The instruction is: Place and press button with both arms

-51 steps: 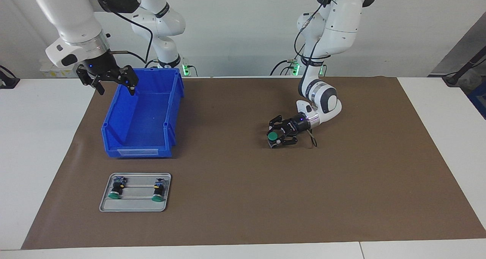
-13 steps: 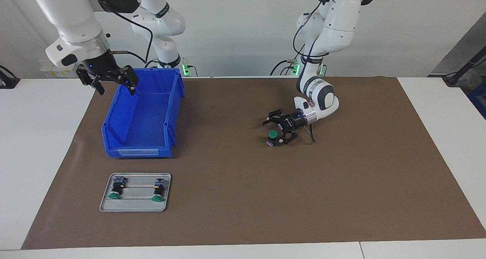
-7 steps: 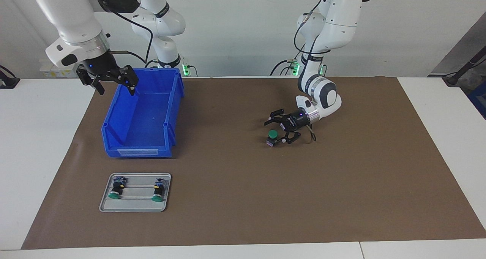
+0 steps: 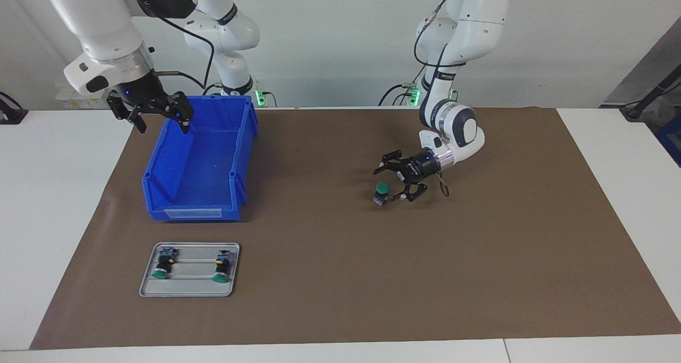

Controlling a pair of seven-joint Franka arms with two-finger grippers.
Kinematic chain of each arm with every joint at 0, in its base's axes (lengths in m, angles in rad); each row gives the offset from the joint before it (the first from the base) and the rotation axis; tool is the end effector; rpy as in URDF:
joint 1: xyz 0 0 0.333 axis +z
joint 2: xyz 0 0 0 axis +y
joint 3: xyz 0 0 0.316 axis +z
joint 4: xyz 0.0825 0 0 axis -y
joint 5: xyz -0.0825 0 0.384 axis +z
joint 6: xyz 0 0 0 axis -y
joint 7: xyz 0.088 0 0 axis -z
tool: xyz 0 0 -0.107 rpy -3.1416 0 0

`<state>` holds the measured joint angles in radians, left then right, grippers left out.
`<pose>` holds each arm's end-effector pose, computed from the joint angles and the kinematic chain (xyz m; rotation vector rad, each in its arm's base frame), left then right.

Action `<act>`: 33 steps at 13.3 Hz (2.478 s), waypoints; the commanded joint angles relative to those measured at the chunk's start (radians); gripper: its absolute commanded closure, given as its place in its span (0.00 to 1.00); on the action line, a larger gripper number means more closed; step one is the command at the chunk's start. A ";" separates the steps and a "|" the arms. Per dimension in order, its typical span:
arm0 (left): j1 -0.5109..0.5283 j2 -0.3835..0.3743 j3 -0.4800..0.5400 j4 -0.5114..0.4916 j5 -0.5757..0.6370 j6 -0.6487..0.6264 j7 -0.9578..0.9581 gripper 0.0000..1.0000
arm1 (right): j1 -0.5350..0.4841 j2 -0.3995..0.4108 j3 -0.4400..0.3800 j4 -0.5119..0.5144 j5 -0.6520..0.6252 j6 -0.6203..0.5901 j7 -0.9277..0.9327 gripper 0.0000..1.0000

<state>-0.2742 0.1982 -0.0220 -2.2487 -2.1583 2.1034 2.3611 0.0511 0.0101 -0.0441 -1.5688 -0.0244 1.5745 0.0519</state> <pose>0.5201 -0.2000 0.3014 1.6712 -0.7867 1.3458 0.5579 0.0014 0.6202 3.1158 -0.0697 -0.0057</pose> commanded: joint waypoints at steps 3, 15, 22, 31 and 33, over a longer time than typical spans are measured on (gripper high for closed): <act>-0.101 -0.089 -0.025 0.129 0.001 0.387 -0.239 0.04 | -0.005 -0.018 0.006 -0.019 0.004 0.004 0.006 0.00; -0.129 -0.057 -0.072 0.196 0.302 0.745 -0.246 0.04 | -0.005 -0.018 0.004 -0.020 0.004 0.004 0.006 0.00; -0.047 -0.028 -0.069 0.363 0.398 0.620 -0.581 0.04 | -0.005 -0.018 0.004 -0.020 0.004 0.004 0.006 0.00; 0.041 -0.054 -0.059 0.402 0.605 0.404 -1.001 0.04 | -0.005 -0.018 0.004 -0.020 0.004 0.004 0.006 0.00; 0.087 -0.062 -0.059 0.443 0.810 0.292 -1.179 0.04 | -0.005 -0.018 0.004 -0.019 0.004 0.004 0.006 0.00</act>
<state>-0.2327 0.1507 -0.0770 -1.8377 -1.4854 2.4882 1.3256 0.0511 0.0101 -0.0441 -1.5688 -0.0244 1.5745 0.0519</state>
